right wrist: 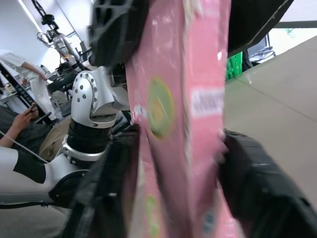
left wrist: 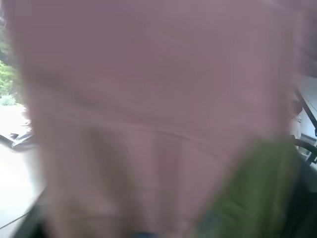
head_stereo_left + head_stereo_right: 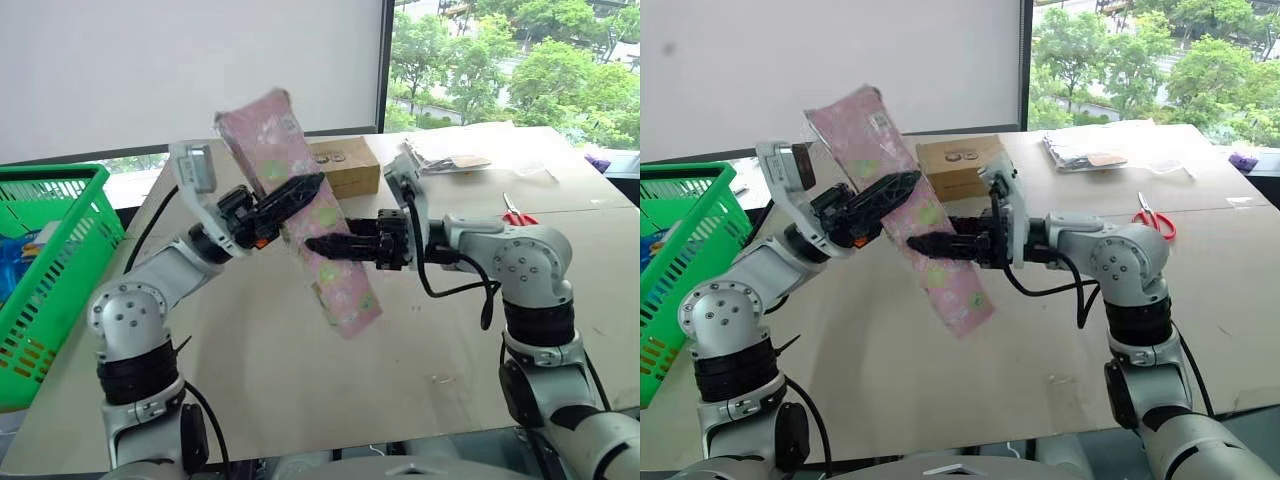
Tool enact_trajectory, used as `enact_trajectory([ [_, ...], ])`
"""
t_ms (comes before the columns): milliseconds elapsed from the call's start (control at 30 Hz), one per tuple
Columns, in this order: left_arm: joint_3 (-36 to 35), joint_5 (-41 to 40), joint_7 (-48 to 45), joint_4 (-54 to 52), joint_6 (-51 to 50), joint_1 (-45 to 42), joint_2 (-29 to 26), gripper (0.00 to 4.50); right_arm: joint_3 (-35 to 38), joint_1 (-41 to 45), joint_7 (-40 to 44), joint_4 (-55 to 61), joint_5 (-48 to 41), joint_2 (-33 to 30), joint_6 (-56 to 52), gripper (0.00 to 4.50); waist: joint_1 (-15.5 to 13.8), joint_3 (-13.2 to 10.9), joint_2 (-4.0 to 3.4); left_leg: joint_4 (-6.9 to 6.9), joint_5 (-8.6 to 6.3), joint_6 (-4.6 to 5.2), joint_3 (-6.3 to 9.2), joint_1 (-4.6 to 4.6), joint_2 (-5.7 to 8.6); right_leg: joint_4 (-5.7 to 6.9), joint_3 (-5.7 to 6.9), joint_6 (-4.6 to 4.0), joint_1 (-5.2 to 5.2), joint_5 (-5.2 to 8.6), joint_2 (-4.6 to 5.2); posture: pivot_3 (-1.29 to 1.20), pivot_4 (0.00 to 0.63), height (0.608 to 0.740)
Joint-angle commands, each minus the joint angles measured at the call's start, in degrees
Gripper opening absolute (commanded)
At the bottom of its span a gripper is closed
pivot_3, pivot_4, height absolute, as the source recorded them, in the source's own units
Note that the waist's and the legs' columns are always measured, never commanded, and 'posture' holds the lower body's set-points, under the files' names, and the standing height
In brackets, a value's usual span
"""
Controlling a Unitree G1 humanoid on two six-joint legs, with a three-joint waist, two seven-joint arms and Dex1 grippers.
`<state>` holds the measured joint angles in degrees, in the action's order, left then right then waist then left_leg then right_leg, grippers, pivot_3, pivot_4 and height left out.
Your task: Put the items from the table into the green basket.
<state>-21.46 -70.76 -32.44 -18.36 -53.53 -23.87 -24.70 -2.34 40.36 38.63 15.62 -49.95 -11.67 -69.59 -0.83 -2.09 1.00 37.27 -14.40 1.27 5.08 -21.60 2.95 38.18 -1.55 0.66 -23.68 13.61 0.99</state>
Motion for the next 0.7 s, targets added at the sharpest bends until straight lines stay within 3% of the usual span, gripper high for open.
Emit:
enact_trajectory([
  [33,-1.52,1.37,0.59,0.79,4.69,-2.54,-0.87,1.78,0.63,0.16,-0.56,0.08,0.29,-1.42,1.70,4.32,-0.05,0.00,0.00,0.00,0.00,0.00,0.00,0.00,0.00,0.00,0.00,0.00,0.00,0.00,0.00,0.07,0.000,0.740],
  [133,-2.06,4.88,1.41,2.01,7.56,-3.78,-2.80,0.50,-1.58,-1.09,1.23,-1.28,4.34,-6.81,4.20,4.50,-0.17,0.00,0.01,0.01,0.00,0.00,0.00,-0.01,0.00,-0.02,0.00,0.00,0.00,0.00,0.01,0.08,0.000,0.740],
  [167,-1.96,7.44,1.99,2.40,9.06,-4.38,-3.83,0.28,-2.10,-1.51,2.26,-1.41,5.28,-8.65,5.30,4.50,-0.26,0.00,0.01,0.01,0.00,0.00,0.00,-0.02,0.01,-0.04,0.01,0.00,0.01,0.00,0.01,0.08,0.000,0.740],
  [267,-0.97,16.85,4.75,3.59,13.69,-7.18,-8.22,0.25,-1.63,-2.39,5.28,-2.25,7.95,-12.41,11.39,4.50,-0.30,-0.02,0.02,0.01,0.00,0.00,-0.01,-0.06,0.01,-0.11,0.01,0.00,0.00,0.00,0.01,0.09,0.000,0.740],
  [367,3.00,30.57,9.59,5.79,15.66,-10.03,-16.21,0.25,2.62,-4.97,10.96,-2.29,11.68,-12.59,29.06,4.50,-0.23,-0.04,0.05,-0.06,-0.01,0.01,-0.05,-0.06,-0.03,-0.14,-0.03,0.00,-0.01,0.00,-0.05,0.13,0.000,0.740],
  [467,8.52,44.56,12.28,8.32,17.92,-11.74,-25.55,0.25,3.78,-5.29,15.65,-1.88,8.25,-15.93,27.01,4.50,-0.25,-0.07,-0.01,-0.15,-0.01,0.02,-0.05,-0.04,-0.04,-0.19,-0.02,0.02,-0.01,0.01,-0.07,0.13,0.000,0.740],
  [600,9.66,56.68,17.29,12.07,16.88,-15.67,-35.91,0.25,5.49,-3.98,20.61,-1.11,3.07,-18.21,25.39,4.50,-0.47,-0.26,0.20,-0.17,-0.02,0.02,0.05,-0.08,-0.05,-0.21,0.04,0.02,-0.03,0.01,-0.05,0.16,0.000,0.740],
  [700,12.94,69.80,16.62,15.59,21.15,-15.20,-50.01,0.25,6.15,-1.80,21.40,-1.08,-1.15,-17.50,23.84,4.50,-0.26,-0.51,0.37,-0.27,-0.02,0.02,0.04,-0.10,-0.08,-0.25,0.03,0.01,-0.08,0.01,-0.06,0.16,0.000,0.740],
])
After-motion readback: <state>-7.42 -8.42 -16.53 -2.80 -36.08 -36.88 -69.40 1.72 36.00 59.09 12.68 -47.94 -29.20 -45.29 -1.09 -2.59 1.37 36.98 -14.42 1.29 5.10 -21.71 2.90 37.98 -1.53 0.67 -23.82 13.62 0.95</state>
